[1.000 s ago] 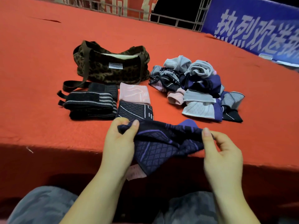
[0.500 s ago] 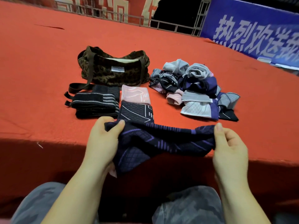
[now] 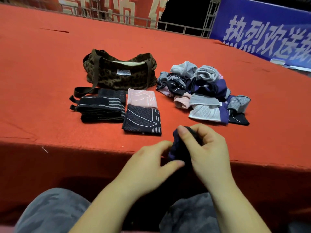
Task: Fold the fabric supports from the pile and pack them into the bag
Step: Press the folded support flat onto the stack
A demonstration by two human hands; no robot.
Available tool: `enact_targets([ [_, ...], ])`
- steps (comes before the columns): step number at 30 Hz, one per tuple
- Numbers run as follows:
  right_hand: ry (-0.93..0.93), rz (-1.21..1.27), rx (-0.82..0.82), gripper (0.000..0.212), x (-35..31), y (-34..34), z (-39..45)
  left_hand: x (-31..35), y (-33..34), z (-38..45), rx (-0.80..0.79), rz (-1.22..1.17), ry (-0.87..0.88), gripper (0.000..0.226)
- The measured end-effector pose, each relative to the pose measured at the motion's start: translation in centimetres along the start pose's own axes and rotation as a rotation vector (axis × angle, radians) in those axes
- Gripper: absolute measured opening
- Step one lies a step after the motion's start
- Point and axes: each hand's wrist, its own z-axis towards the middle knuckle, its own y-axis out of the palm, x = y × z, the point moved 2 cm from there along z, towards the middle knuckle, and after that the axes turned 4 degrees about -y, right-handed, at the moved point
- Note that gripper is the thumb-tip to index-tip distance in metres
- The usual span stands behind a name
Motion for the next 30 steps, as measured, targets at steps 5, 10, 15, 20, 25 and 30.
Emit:
enact_targets([
  [5, -0.05, -0.081, 0.09, 0.015, -0.3, -0.8, 0.1, -0.4, 0.5, 0.4, 0.036, -0.648, -0.149, 0.017],
  [10, 0.429, 0.18, 0.054, 0.077, 2.4, -0.4, -0.6, -0.5, 0.1, 0.8, 0.056, -1.212, -0.319, 0.026],
  [15, 0.516, 0.509, -0.055, 0.029, 2.8, 0.6, -0.9, -0.9, -0.1, 1.1, 0.088, -1.254, -0.348, 0.021],
  [20, 0.35, 0.399, -0.039, 0.01, 2.0, 0.5, -0.2, -1.4, -0.6, 1.0, 0.075, -1.151, -0.289, 0.035],
  [25, 0.27, 0.263, -0.085, 0.004, 2.2, 0.9, -0.4, -1.0, 0.0, 0.4, 0.034, -1.013, -0.271, 0.027],
  [30, 0.342, 0.298, -0.231, 0.016, 2.6, 0.6, -1.0, -1.5, -0.4, 0.6, 0.204, -1.154, -0.35, 0.021],
])
